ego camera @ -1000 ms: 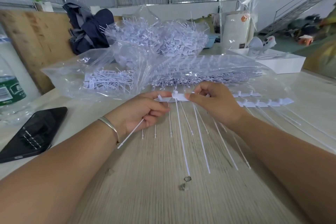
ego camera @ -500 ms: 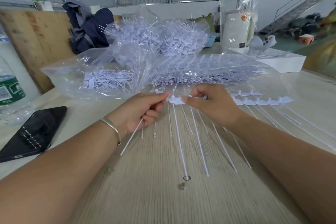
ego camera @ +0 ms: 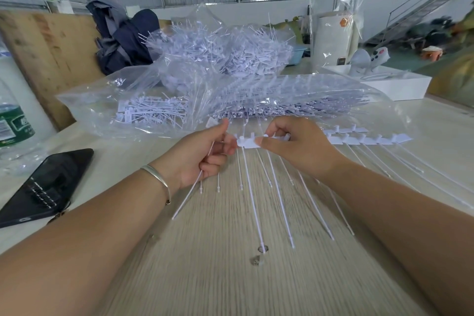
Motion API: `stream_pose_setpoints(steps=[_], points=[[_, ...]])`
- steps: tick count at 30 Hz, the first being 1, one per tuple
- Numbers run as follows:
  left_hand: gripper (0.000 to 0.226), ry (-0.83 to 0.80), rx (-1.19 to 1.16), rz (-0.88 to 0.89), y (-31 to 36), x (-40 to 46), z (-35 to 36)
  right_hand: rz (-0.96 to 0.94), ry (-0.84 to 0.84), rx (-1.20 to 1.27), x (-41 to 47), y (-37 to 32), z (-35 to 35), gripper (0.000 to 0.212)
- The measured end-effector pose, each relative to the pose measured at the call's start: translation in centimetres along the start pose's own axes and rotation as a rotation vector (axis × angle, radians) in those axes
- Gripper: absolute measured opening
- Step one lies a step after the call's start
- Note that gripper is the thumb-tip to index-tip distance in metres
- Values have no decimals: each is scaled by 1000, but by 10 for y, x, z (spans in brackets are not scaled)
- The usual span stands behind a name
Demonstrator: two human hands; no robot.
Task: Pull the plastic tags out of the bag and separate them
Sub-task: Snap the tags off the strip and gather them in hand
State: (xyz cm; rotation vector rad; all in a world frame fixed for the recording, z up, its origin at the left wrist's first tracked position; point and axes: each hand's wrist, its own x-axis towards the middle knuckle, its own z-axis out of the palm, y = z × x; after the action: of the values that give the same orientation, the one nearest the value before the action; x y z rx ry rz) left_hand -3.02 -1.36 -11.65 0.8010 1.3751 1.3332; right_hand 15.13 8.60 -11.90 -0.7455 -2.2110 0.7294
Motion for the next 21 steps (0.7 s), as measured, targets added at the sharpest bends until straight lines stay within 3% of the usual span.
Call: stream_pose_setpoints(steps=[10, 15, 21], points=[[25, -13, 134, 25, -1, -3, 3, -55, 2, -45, 0, 0, -1, 20], [9, 32, 82, 28, 0, -1, 0, -107, 64, -328, 2, -3, -5, 30], [21, 104, -2, 44, 0, 1, -4, -21, 27, -328, 5, 0, -11, 41]])
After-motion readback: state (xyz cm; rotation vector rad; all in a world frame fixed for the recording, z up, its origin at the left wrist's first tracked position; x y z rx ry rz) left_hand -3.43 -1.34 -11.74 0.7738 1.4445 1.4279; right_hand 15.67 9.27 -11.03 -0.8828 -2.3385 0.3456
